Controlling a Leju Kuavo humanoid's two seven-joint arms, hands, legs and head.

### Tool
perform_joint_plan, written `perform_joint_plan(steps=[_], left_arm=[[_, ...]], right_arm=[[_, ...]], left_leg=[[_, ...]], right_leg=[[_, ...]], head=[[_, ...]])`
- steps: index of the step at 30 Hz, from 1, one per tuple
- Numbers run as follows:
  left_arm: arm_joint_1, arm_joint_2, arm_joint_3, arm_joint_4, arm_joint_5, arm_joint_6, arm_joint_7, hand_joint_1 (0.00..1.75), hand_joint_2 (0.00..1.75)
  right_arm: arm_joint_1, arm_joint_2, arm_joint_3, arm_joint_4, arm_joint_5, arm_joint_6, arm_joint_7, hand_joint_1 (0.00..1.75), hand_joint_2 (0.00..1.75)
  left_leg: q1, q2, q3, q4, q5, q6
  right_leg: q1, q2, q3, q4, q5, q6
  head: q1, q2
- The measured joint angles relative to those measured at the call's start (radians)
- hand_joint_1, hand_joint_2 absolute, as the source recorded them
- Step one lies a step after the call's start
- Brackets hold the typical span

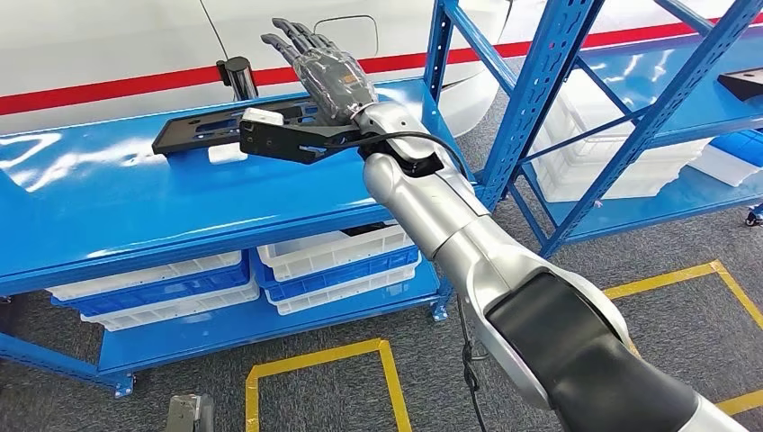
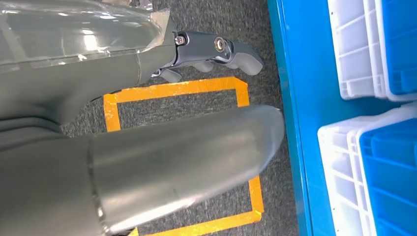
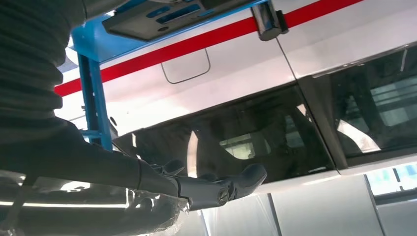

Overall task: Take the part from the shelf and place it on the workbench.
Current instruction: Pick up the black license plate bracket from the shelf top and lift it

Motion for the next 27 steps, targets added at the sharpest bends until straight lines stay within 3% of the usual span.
perform_joint_plan(steps=[1, 3, 5, 7, 9, 11, 13, 15, 16, 17, 18, 20, 24, 26, 27], left_arm=[[0.0, -0.002, 0.0, 0.0, -0.001, -0.001, 0.0, 0.0, 0.0], [0.0, -0.004, 0.0, 0.0, -0.002, -0.001, 0.001, 0.0, 0.0], [0.0, -0.006, 0.0, 0.0, -0.006, -0.001, 0.002, 0.0, 0.0], [-0.001, -0.008, 0.0, 0.0, -0.011, -0.001, 0.004, 0.0, 0.0], [-0.001, -0.01, 0.0, 0.0, -0.014, -0.001, 0.004, 0.0, 0.0], [-0.003, -0.011, 0.0, 0.0, -0.017, -0.002, 0.004, 0.0, 0.0], [-0.004, -0.011, -0.001, 0.0, -0.021, -0.003, 0.006, 0.0, 0.0], [-0.003, -0.012, -0.002, 0.0, -0.024, -0.004, 0.009, 0.0, 0.0], [-0.003, -0.012, -0.003, 0.0, -0.026, -0.004, 0.01, 0.0, 0.0], [-0.003, -0.012, -0.003, 0.0, -0.029, -0.004, 0.011, 0.0, 0.0], [-0.003, -0.012, -0.004, 0.0, -0.031, -0.004, 0.011, 0.0, 0.0], [-0.005, -0.012, -0.004, 0.0, -0.034, -0.004, 0.013, 0.0, 0.0], [-0.007, -0.017, -0.005, -0.001, -0.04, -0.004, 0.014, 0.0, 0.0], [-0.009, -0.02, -0.005, -0.001, -0.043, -0.004, 0.014, 0.0, 0.0], [-0.01, -0.021, -0.005, -0.001, -0.044, -0.004, 0.014, 0.0, 0.0]], right_arm=[[0.001, -0.003, 0.0, 0.001, 0.0, 0.0, 0.002, 0.0, 1.75], [0.001, -0.009, 0.0, 0.002, 0.0, 0.0, 0.007, 0.0, 1.75], [0.0, -0.015, 0.001, 0.003, 0.0, 0.0, 0.013, 0.0, 1.75], [0.004, -0.021, 0.002, 0.003, 0.0, 0.0, 0.021, 0.0, 1.75], [0.006, -0.025, 0.003, 0.002, 0.0, -0.001, 0.026, 0.0, 1.75], [0.007, -0.027, 0.004, 0.0, 0.001, -0.001, 0.029, 0.0, 1.75], [0.012, -0.029, 0.005, 0.0, 0.001, -0.002, 0.035, 0.0, 1.75], [0.021, -0.033, 0.006, -0.001, 0.002, -0.002, 0.042, 0.0, 1.75], [0.025, -0.036, 0.006, -0.003, 0.003, -0.002, 0.046, 0.0, 1.75], [0.027, -0.039, 0.007, -0.006, 0.004, -0.001, 0.049, 0.0, 1.75], [0.027, -0.041, 0.007, -0.01, 0.005, -0.001, 0.051, 0.0, 1.75], [0.027, -0.047, 0.007, -0.02, 0.007, -0.001, 0.055, 0.0, 1.75], [0.035, -0.062, 0.006, -0.044, 0.012, 0.0, 0.067, 0.0, 1.75], [0.038, -0.071, 0.005, -0.057, 0.014, 0.0, 0.071, 0.0, 1.75], [0.039, -0.077, 0.005, -0.061, 0.014, 0.0, 0.071, 0.0, 1.75]], left_leg=[[0.0, -0.001, 0.006, 0.0, -0.005, -0.002], [0.0, -0.002, 0.023, 0.0, -0.019, -0.008], [-0.003, -0.001, 0.033, 0.001, -0.032, -0.018], [-0.005, 0.001, 0.037, 0.002, -0.04, -0.027], [-0.003, 0.001, 0.027, 0.024, -0.04, -0.033], [0.0, 0.001, -0.026, 0.111, -0.043, -0.041], [0.001, 0.001, -0.112, 0.235, -0.083, -0.051], [0.003, 0.001, -0.174, 0.29, -0.114, -0.057], [0.003, 0.001, -0.18, 0.27, -0.097, -0.056], [0.004, 0.001, -0.168, 0.218, -0.055, -0.053], [0.003, 0.001, -0.142, 0.146, 0.0, -0.047], [-0.002, 0.001, -0.094, 0.033, 0.059, -0.034], [-0.009, 0.0, -0.066, 0.003, 0.064, -0.019], [-0.004, 0.001, -0.054, -0.005, 0.061, -0.01], [-0.003, 0.001, -0.05, -0.007, 0.058, -0.005]], right_leg=[[-0.001, -0.001, 0.003, -0.028, 0.021, 0.009], [-0.004, -0.007, 0.055, -0.173, 0.098, 0.027], [-0.002, -0.014, 0.098, -0.283, 0.139, 0.014], [0.0, -0.015, 0.109, -0.303, 0.141, -0.012], [-0.007, -0.013, 0.123, -0.306, 0.147, -0.02], [-0.014, -0.011, 0.139, -0.31, 0.141, -0.028], [-0.013, -0.008, 0.151, -0.311, 0.13, -0.041], [-0.011, -0.004, 0.165, -0.311, 0.117, -0.048], [-0.01, -0.002, 0.174, -0.311, 0.11, -0.047], [-0.009, 0.001, 0.184, -0.311, 0.102, -0.046], [-0.009, 0.003, 0.195, -0.311, 0.094, -0.044], [-0.005, 0.006, 0.208, -0.312, 0.081, -0.037], [-0.001, 0.006, 0.213, -0.31, 0.063, -0.014], [0.0, 0.003, 0.184, -0.252, 0.036, -0.011], [-0.001, 0.001, 0.149, -0.192, 0.015, -0.012]], head=[[0.0, 0.0], [0.0, 0.0], [0.0, 0.0], [-0.001, 0.0], [-0.001, 0.0], [-0.001, 0.0], [-0.002, 0.0], [-0.002, 0.0], [-0.002, 0.0], [-0.002, 0.0], [-0.002, 0.0], [-0.002, 0.0], [-0.002, 0.0], [-0.001, 0.0], [0.0, 0.0]])
